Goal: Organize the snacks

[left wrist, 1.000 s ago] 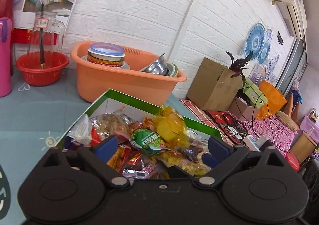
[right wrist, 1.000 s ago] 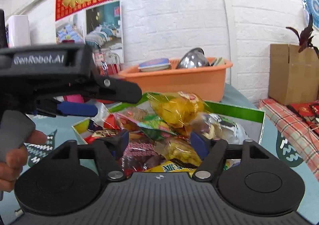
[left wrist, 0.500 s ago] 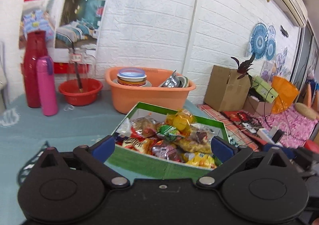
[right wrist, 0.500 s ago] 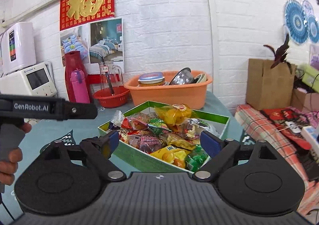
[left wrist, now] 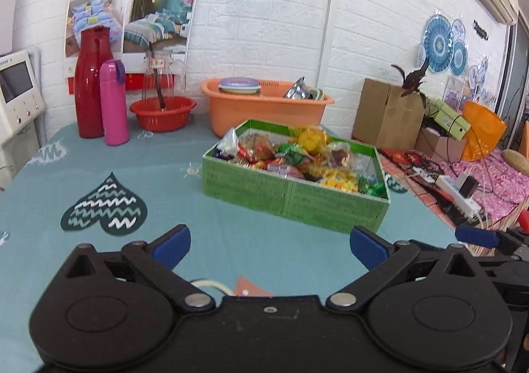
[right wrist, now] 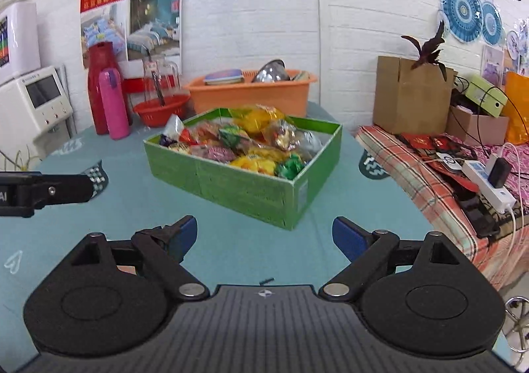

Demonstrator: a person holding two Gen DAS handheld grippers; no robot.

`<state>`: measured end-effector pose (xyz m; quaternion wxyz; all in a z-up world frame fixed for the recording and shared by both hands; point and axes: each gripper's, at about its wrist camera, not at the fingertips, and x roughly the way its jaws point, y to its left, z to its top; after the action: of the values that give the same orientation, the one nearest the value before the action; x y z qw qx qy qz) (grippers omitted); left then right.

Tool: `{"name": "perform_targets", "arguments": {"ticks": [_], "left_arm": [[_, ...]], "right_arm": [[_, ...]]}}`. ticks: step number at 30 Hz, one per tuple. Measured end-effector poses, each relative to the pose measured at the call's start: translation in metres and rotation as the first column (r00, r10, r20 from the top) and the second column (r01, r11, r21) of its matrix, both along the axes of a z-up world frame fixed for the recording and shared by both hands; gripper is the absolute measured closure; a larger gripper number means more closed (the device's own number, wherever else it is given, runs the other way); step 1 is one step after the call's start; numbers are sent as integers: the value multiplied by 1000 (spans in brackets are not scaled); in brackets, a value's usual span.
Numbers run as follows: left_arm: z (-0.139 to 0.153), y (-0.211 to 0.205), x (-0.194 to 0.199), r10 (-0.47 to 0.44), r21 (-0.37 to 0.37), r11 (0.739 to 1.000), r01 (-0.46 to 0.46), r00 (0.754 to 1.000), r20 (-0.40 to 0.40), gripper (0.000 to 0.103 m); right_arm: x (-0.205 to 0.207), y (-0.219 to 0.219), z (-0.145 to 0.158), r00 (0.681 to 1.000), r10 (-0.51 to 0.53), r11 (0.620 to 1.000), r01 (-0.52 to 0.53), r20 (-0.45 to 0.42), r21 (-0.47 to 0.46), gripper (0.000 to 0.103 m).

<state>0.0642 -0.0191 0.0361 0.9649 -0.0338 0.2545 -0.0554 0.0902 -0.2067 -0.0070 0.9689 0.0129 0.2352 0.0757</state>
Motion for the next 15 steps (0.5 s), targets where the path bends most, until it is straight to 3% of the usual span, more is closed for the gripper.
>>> {"name": "perform_targets", "arguments": {"ticks": [9,15], "left_arm": [[-20,4,-14,103,-7,995,-103,995,13,0],[-21,5,-15,98,-7,995,-98,995,14,0]], "right_arm": [[-2,5,-13,999,0,1000,1,38,-16,0],[-2,8,-12,999,-2,1000,2,41,-22,0]]}}
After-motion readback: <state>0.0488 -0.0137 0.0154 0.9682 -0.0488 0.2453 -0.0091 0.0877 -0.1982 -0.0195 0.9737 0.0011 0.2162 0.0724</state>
